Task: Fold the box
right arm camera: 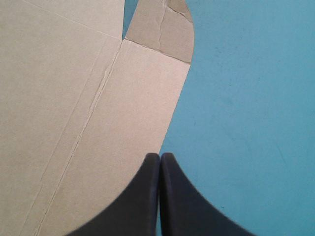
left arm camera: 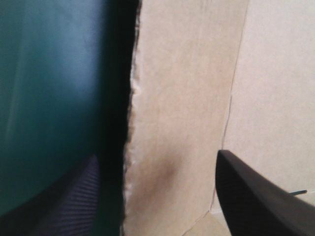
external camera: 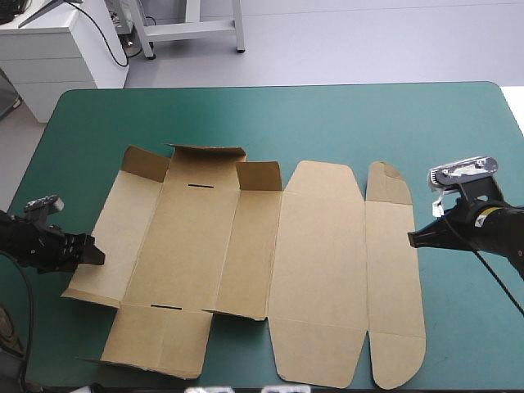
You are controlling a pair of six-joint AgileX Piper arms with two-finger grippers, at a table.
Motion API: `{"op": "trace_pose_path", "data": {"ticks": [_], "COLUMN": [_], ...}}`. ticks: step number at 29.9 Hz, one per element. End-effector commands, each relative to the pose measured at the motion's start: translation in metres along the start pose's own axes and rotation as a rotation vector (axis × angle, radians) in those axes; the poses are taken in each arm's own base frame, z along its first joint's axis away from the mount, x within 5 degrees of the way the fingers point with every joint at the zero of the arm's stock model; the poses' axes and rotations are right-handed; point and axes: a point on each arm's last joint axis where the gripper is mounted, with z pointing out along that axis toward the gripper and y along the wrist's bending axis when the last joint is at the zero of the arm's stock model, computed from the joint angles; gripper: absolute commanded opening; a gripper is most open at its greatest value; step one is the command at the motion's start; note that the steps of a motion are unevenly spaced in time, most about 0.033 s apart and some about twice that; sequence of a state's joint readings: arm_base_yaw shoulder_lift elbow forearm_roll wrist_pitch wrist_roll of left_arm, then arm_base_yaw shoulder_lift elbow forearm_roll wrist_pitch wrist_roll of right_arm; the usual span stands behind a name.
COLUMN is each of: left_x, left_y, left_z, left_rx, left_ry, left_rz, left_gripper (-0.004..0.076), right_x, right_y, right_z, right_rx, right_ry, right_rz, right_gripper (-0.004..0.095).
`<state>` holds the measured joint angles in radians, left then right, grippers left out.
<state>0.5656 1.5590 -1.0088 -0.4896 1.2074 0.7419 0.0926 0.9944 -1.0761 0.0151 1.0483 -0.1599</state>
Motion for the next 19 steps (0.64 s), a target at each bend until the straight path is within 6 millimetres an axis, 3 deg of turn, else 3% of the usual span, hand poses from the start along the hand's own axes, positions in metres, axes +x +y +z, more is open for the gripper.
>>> {"op": "trace_pose_path", "data": {"ticks": [1,8,19], "left_x": [-0.004,-0.005,-0.014], "left_y": [-0.007,0.000,-0.017], "left_z": [-0.004,0.011,0.018], "left_rx": [0.080,0.140,0.211], "left_ry": [-0.030,0.033,0.014], "left_rz": [0.009,-0.012,0.061], "left_gripper": [0.0477,0.0477,0.0477], "right_x": [-0.007,-0.004,-0.004], "right_y": [-0.003,-0.002,-0.002], "right_z": [-0.011,-0.010,-0.010], "right_rx": [0.020,0.014,0.012], "right_ry": [-0.082,-0.043,-0.043], "right_rz": [-0.001,0.000,0.005], "right_gripper": [-0.0021,-0.0021,-0.0021]}}
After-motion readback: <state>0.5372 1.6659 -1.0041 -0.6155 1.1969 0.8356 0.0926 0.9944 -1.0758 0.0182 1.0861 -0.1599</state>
